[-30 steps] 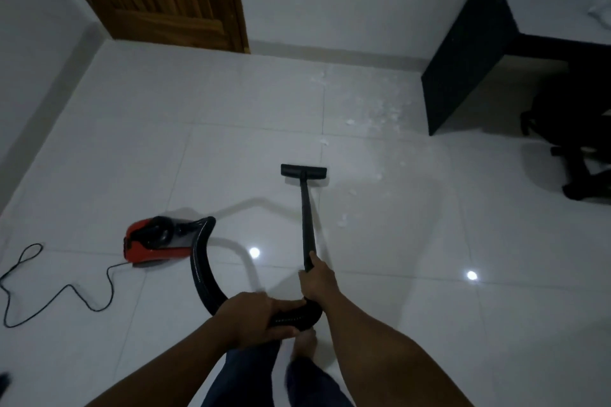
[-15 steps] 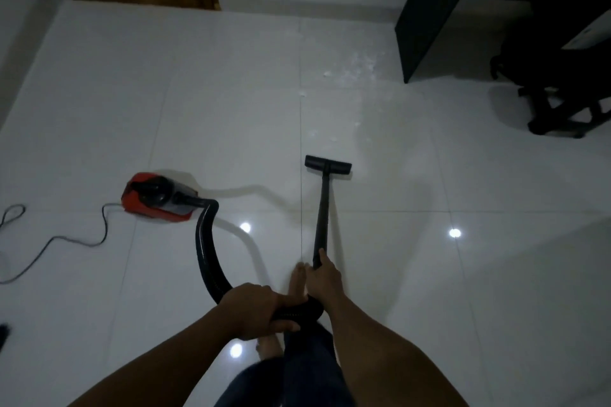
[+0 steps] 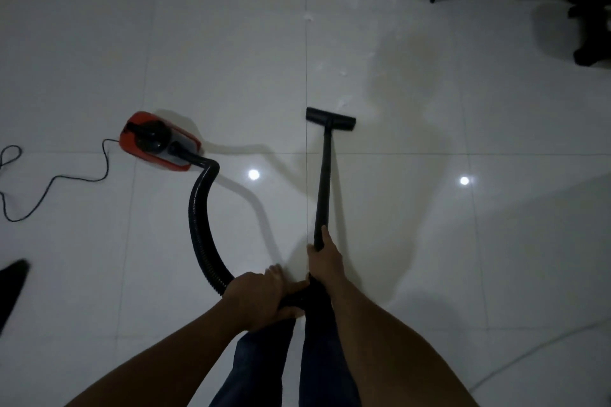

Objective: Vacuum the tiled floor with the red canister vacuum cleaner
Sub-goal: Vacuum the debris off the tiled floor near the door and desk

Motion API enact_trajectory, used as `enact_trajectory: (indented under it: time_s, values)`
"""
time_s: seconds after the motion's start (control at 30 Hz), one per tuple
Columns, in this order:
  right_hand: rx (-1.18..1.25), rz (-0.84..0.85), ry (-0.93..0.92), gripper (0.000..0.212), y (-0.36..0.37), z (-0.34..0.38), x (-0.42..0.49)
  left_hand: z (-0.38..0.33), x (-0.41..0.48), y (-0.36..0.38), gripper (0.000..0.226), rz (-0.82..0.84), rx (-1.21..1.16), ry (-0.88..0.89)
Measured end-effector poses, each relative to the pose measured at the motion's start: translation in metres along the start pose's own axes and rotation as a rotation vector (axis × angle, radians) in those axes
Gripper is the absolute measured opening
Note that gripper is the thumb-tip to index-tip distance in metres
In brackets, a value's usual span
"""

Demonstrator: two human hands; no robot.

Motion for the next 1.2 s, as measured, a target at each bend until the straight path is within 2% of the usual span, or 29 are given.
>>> enact_trajectory:
  time_s: [0.13,0.33,0.53,0.63,0.77,0.97,1.2]
  values:
    - [0.126,0.055,-0.037,0.063,-0.029,0.027,0.000,0.006,0.041,0.003,0.067,-0.030,-0.020,-0.053]
    - [0.283,0.113,0.020,0.059,-0.051,0.052,0.026,0.017,0.087,0.019,0.066,-0.072,-0.199,-0.169]
    - [0.095,0.045,-0.051,0.058,-0.064,0.065,0.036,0.009,0.100,0.006,0.072,-0.052,-0.310,-0.206]
    - [0.012,0.053,-0.052,0.061,-0.078,0.074,0.042,0.003,0.102,-0.015,0.090,-0.043,-0.361,-0.204]
    - [-0.025,0.064,-0.048,0.063,-0.104,0.099,0.060,-0.003,0.109,-0.056,0.070,-0.091,-0.345,-0.227]
    - [0.071,0.095,-0.090,0.053,-0.144,0.145,0.081,0.008,0.124,-0.113,0.064,-0.107,-0.340,-0.232]
    - [0.038,0.155,-0.088,0.069,-0.154,0.187,0.094,0.029,0.129,-0.142,0.057,-0.102,-0.405,-0.230]
Point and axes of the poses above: each hand's wrist, its own x-axis towards the middle knuckle, its own y-axis out of the palm, z = x × y, the point moved 2 cm from there along x, towards the middle knuckle, and after that the axes turned 10 degrees about z, right-handed, at the moved point
